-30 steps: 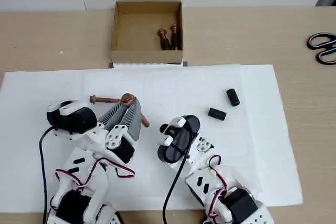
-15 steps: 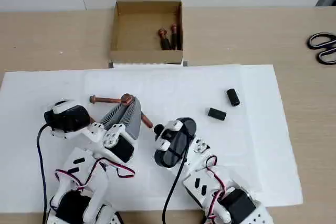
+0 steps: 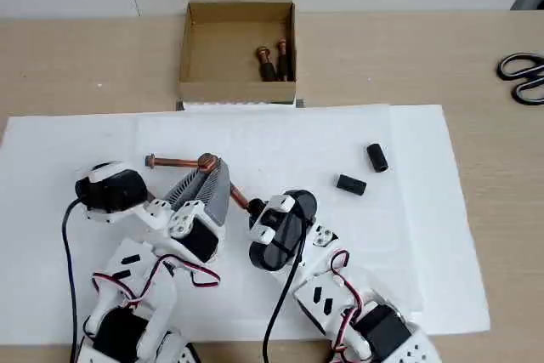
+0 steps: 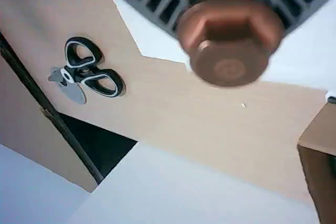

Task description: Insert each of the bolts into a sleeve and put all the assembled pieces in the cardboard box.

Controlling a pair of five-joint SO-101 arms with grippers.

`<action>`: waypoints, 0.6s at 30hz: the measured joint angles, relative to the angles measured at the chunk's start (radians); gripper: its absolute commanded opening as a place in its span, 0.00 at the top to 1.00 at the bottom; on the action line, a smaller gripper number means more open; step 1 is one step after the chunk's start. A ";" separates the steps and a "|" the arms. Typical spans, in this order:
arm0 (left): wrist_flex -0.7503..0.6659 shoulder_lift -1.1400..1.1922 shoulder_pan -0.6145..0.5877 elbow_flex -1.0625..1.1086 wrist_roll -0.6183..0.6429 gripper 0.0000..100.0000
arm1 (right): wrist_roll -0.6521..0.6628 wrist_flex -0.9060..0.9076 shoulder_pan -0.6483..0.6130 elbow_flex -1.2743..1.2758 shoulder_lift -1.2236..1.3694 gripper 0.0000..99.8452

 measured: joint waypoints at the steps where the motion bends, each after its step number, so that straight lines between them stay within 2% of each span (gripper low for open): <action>1: 0.000 0.000 0.006 0.000 0.003 0.99 | 0.000 0.000 0.000 0.005 0.000 1.00; 8: -0.002 0.000 0.074 -0.002 0.000 0.99 | 0.000 0.000 -0.003 0.005 0.002 1.00; 18: -0.005 0.000 0.078 0.021 0.006 0.99 | 0.000 0.000 -0.006 0.002 0.002 1.00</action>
